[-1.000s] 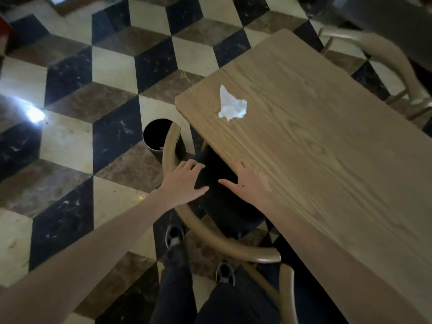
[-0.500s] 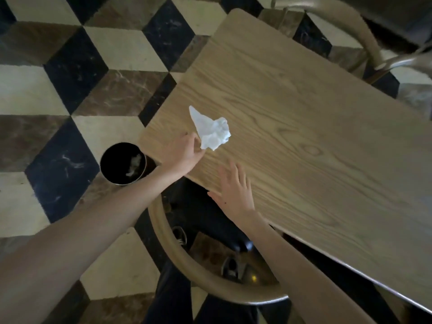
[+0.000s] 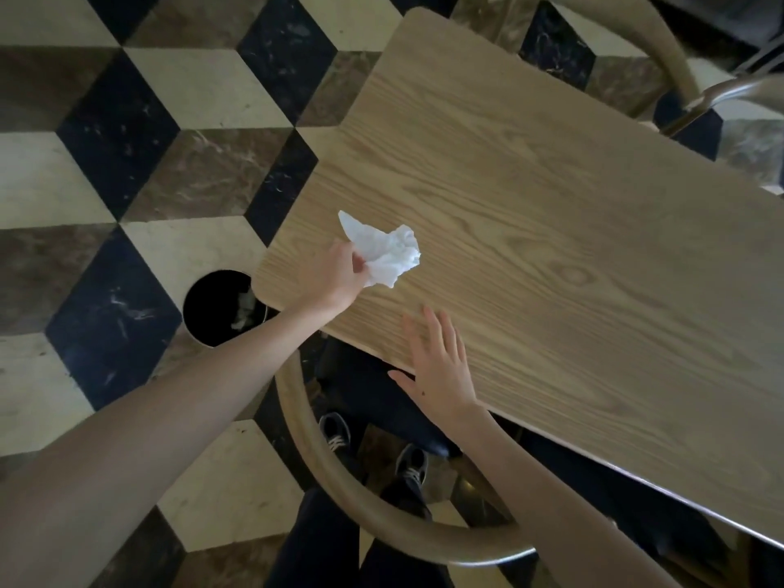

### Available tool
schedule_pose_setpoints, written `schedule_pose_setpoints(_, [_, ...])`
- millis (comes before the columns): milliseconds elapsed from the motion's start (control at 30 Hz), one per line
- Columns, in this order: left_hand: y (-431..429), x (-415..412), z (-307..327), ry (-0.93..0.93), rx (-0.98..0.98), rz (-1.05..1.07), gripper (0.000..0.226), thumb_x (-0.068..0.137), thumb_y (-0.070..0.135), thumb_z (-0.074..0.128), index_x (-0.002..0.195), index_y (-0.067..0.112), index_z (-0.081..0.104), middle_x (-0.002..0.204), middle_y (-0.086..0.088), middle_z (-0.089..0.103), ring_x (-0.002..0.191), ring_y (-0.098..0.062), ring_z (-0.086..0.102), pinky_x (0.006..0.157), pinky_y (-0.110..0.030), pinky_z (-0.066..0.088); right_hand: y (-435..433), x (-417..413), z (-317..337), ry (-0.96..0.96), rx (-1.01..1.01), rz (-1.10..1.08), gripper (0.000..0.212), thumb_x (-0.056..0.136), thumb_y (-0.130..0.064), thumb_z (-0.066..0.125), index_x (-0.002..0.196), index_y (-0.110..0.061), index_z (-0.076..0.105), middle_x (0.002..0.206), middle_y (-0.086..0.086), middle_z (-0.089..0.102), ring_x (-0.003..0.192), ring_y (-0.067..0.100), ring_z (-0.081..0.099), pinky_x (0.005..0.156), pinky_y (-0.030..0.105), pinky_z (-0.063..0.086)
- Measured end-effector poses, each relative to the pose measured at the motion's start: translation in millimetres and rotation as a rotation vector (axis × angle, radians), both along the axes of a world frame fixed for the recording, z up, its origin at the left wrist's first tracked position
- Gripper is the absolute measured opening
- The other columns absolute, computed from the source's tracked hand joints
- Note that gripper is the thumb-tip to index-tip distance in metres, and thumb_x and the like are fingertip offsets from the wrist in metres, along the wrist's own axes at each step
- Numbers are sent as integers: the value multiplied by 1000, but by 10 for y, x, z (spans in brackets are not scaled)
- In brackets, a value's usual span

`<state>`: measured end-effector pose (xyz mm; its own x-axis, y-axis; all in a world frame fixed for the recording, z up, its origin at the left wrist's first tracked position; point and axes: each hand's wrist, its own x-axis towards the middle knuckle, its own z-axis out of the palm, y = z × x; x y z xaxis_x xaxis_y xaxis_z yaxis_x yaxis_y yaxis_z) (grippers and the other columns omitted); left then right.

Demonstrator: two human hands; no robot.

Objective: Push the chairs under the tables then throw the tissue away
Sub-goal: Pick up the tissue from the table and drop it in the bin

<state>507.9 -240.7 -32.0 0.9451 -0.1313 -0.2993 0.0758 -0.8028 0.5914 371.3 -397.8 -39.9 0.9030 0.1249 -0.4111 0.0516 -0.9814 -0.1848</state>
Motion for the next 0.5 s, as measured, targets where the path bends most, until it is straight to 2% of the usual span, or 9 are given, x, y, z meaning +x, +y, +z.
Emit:
schedule_pose_setpoints(100, [265,29,131,-38,7,22,18,87,28,62,95,12,64,94,1,57,78,-15,55,62,-25,42,25,20,12,37,-6,0,77,91,-52,46,148,-16,10,157,18,6,143,39,0,117,52,11])
schedule_pose_setpoints(267, [949,35,311,-74,36,118,22,80,29,70,89,10,65,87,-2,60,79,-16,55,69,-30,46,57,71,54,87,-55,3,78,90,-59,38,148,-15,11,156,21,6,143,41,2,116,54,13])
schedule_pose_setpoints(500, [1913,3,448,-54,91,322,22,84,28,65,96,9,68,89,-5,62,80,-20,55,73,-32,43,86,79,89,114,-94,18,81,88,-61,40,148,-14,12,156,21,8,143,42,5,114,56,21])
